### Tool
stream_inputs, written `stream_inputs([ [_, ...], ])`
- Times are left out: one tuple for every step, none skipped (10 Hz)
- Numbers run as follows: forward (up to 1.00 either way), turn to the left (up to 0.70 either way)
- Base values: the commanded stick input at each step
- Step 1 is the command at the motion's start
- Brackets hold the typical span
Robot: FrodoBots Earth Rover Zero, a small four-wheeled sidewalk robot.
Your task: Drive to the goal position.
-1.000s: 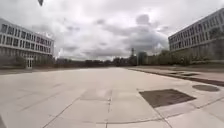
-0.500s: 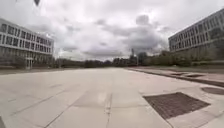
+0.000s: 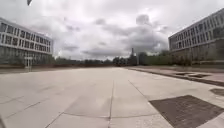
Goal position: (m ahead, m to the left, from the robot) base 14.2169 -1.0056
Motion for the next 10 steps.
stream_inputs([
  [0.7, 0.0],
  [0.7, 0.0],
  [0.7, 0.0],
  [0.7, 0.0],
  [0.7, 0.0],
  [0.7, 0.0],
  [0.7, 0.0],
  [0.7, 0.0],
  [0.7, 0.0],
  [0.7, 0.0],
])
